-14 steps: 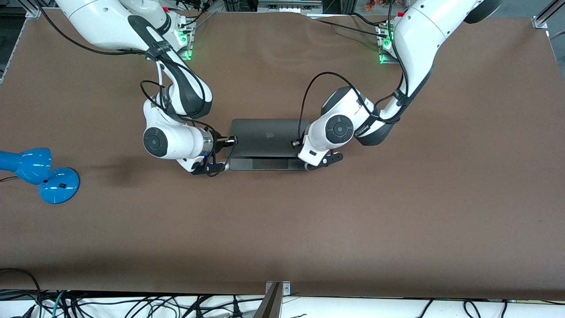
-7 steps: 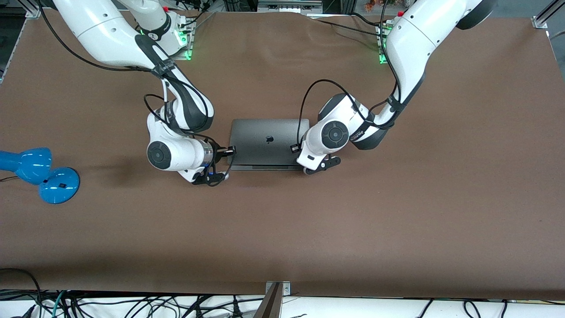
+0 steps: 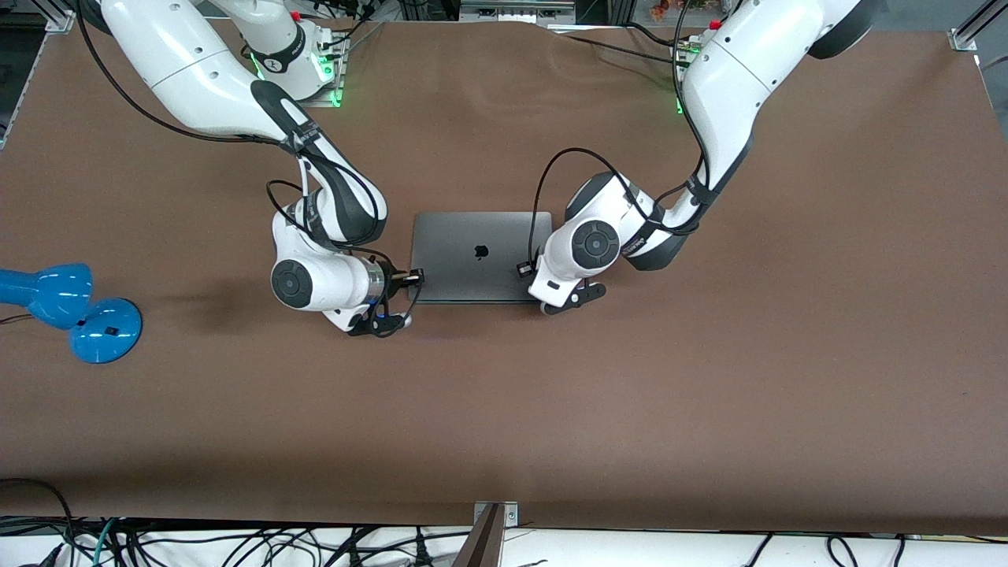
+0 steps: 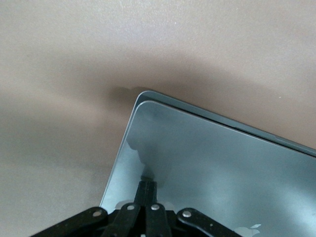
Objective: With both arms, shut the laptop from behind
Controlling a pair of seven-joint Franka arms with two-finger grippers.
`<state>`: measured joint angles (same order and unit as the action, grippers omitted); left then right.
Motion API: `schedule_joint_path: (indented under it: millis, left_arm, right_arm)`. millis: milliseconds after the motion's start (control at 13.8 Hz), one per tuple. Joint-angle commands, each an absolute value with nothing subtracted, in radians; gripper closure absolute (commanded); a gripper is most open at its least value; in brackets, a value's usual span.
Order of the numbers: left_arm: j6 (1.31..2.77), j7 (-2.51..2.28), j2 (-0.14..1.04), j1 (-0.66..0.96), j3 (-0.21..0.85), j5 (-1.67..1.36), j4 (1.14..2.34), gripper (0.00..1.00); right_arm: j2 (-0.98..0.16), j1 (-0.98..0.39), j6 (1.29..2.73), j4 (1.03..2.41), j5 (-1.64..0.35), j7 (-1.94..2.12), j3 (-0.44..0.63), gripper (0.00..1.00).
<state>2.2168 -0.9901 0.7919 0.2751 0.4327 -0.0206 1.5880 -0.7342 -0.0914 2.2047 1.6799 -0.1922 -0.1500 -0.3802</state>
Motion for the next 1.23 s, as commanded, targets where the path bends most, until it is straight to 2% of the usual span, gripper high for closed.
schedule_joint_path:
  millis: [0,435,508,580,653,725,798,870,1161]
  left_arm:
    - [2.217,-0.997,0.813,0.301,0.414,0.011,1.552,1.00]
    - [2.229,-0.997,0.819,0.301,0.413,0.015,1.552,1.00]
    - [2.229,-0.997,0.819,0.301,0.414,0.015,1.552,1.00]
    - [2.229,-0.999,0.819,0.299,0.414,0.014,1.552,0.45]
    - [2.229,-1.000,0.818,0.299,0.414,0.015,1.552,0.00]
    - [2.229,-1.000,0.816,0.299,0.413,0.017,1.552,0.00]
    - [2.229,-0.999,0.815,0.298,0.414,0.017,1.552,0.00]
    - [2.229,-0.999,0.812,0.295,0.414,0.015,1.551,0.00]
    - [2.221,-0.997,0.796,0.281,0.413,0.018,1.536,0.00]
  right_arm:
    - [-0.767,-0.117,2.232,1.652,-0.181,-0.140,-0.364,0.99]
    - [-0.790,-0.118,2.261,1.643,-0.183,-0.110,-0.357,0.99]
    - [-0.787,-0.120,2.258,1.640,-0.180,-0.117,-0.357,0.94]
    - [-0.781,-0.126,2.258,1.640,-0.178,-0.124,-0.357,0.65]
    - [-0.766,-0.130,2.255,1.640,-0.178,-0.124,-0.357,0.42]
    - [-0.737,-0.130,2.235,1.640,-0.178,-0.123,-0.357,0.37]
    - [-0.700,-0.130,2.199,1.640,-0.179,-0.124,-0.356,0.27]
    - [-0.662,-0.130,2.166,1.641,-0.178,-0.124,-0.356,0.00]
    - [-0.522,-0.129,2.025,1.644,-0.178,-0.161,-0.325,0.00]
